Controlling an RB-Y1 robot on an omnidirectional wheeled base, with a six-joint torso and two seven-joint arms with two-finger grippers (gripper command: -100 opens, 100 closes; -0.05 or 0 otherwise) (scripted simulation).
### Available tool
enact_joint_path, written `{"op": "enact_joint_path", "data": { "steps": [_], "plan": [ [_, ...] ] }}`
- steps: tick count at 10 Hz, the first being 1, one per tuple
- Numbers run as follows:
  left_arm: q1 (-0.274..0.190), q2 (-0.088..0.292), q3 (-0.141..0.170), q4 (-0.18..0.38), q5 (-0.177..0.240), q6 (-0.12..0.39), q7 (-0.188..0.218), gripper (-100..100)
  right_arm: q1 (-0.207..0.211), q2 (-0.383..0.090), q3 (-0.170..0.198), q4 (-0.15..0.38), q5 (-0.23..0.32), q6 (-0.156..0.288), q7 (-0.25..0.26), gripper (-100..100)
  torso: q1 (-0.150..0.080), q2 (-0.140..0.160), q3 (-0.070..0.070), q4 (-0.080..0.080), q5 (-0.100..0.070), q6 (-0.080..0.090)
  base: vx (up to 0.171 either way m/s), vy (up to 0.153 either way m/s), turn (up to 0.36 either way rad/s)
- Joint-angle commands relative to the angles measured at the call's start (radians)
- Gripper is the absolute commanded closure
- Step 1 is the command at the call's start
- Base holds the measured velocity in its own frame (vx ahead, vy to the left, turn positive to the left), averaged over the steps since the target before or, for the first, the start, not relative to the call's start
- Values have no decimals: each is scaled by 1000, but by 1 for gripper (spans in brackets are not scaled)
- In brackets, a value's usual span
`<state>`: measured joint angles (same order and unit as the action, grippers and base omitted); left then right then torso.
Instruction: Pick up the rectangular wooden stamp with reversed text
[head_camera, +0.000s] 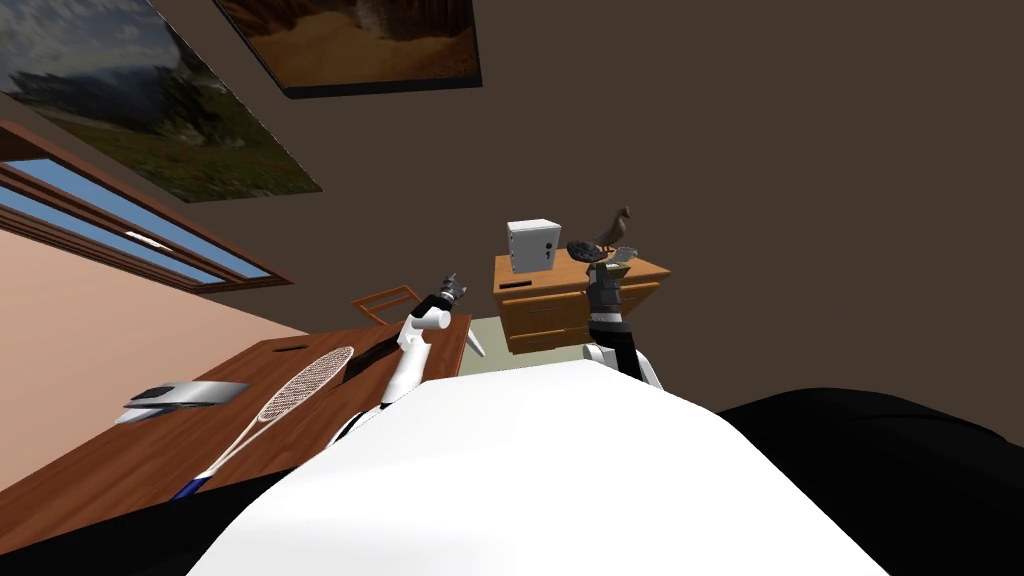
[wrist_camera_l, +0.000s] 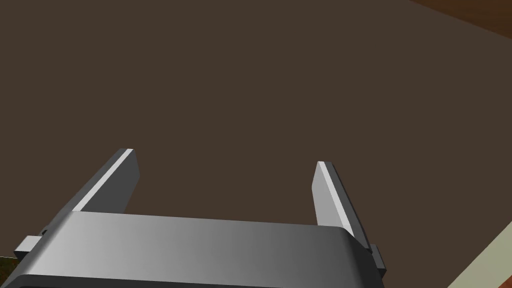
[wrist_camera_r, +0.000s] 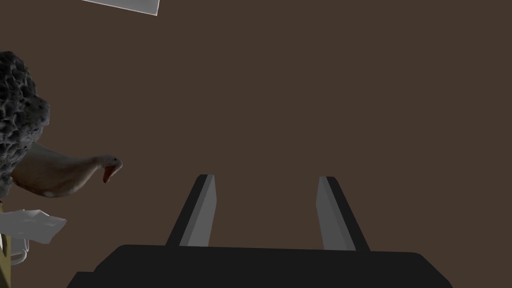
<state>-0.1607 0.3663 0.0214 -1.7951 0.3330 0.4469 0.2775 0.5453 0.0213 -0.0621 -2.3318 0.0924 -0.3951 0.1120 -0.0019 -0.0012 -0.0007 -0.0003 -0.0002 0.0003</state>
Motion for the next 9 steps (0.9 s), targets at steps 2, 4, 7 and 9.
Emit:
{"op": "enact_joint_path", "data": {
  "steps": [2, 4, 7, 9],
  "plan": [
    [-38, 4, -1, 41, 5, 74, 0, -100, 0, 0, 0, 0, 0, 0, 0, 0, 0, 0, 0, 0, 0, 0, 17, -19, 27],
    [-91, 11, -1, 94, 14, 136, -1, -100, 0, 0, 0, 0, 0, 0, 0, 0, 0, 0, 0, 0, 0, 0, 20, -28, 84],
    [-144, 17, -2, 146, 22, 217, -2, -100, 0, 0, 0, 0, 0, 0, 0, 0, -1, 1, 0, 0, 0, 0, 16, -32, 48],
    [-191, 22, -3, 193, 31, 267, -4, -100, 0, 0, 0, 0, 0, 0, 0, 0, 0, 1, 0, 0, 0, 0, 14, -28, 39]
  ]
}}
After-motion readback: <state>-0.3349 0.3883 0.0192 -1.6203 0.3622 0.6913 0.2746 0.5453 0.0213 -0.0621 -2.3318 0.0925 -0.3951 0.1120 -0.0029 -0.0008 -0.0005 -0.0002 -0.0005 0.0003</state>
